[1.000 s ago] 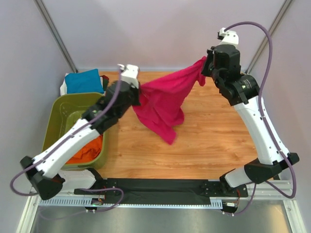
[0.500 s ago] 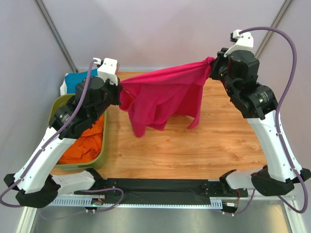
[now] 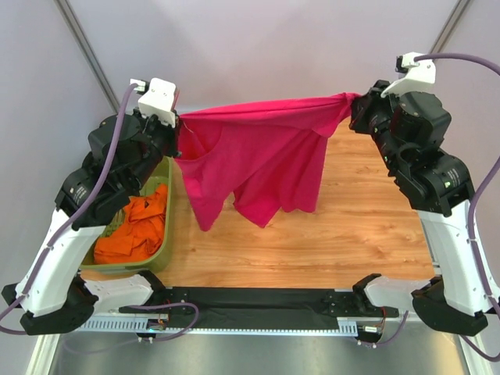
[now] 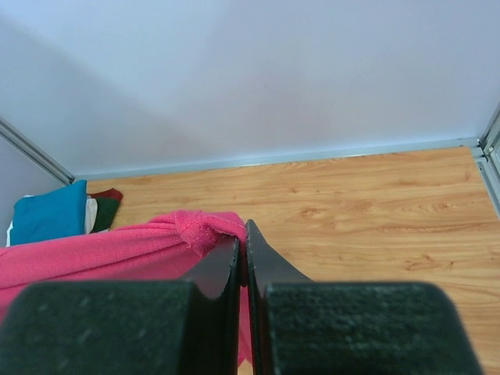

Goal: Fold and stack the t-shirts
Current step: Flatten the tshirt out

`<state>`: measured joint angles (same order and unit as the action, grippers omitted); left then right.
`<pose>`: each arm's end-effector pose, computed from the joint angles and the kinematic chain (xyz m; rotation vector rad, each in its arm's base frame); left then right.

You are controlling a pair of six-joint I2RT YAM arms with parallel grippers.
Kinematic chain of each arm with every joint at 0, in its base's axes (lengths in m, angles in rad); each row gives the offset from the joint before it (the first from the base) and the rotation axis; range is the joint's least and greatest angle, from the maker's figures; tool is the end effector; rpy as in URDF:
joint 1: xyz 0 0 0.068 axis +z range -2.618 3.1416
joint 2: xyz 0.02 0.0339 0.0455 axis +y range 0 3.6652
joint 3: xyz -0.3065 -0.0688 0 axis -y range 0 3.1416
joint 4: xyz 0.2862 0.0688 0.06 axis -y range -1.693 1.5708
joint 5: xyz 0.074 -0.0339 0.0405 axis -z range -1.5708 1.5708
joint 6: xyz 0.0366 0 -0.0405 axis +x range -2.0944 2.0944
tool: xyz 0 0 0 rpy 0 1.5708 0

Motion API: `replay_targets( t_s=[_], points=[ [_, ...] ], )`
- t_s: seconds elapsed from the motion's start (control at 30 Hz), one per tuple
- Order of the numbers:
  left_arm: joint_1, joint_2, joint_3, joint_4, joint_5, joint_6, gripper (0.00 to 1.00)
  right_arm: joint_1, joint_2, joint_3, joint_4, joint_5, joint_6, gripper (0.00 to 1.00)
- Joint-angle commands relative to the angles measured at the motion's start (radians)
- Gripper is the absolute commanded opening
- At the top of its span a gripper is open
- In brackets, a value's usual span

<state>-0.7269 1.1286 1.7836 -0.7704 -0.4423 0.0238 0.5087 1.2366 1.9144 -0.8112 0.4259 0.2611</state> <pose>0.1491 -0.1117 0.6001 0.2965 1.6510 -0.1574 0.1918 0.0896 0.6150 0.1071 1.6934 0.2135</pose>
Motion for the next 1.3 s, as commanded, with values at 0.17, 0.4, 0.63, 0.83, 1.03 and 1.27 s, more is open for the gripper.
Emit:
replay_targets(
  t_s=[0.17,0.4,0.63,0.83,1.03,1.27],
  points=[
    [0.018,-0.027,0.050,0.017,-0.113,0.053,0.00,-0.030,-0.037,0.015,0.006,0.134,-0.033,0.00],
    [0.017,-0.007,0.114,-0.089,0.017,-0.065,0.00,-0.030,-0.042,-0.006,-0.028,0.201,-0.043,0.00],
    [-0.088,0.098,0.074,-0.067,0.128,-0.173,0.00,-0.119,0.015,0.087,-0.197,0.229,0.023,0.00],
    [-0.203,0.275,0.331,-0.029,0.226,-0.188,0.00,-0.276,0.129,0.391,-0.207,0.152,-0.011,0.00],
    [-0.302,0.304,0.378,-0.018,0.156,-0.225,0.00,-0.277,0.155,0.476,-0.145,0.045,-0.082,0.00],
    [-0.270,0.142,-0.018,-0.086,-0.090,-0.450,0.00,-0.276,0.146,0.194,-0.178,-0.087,-0.007,0.00]
  ],
)
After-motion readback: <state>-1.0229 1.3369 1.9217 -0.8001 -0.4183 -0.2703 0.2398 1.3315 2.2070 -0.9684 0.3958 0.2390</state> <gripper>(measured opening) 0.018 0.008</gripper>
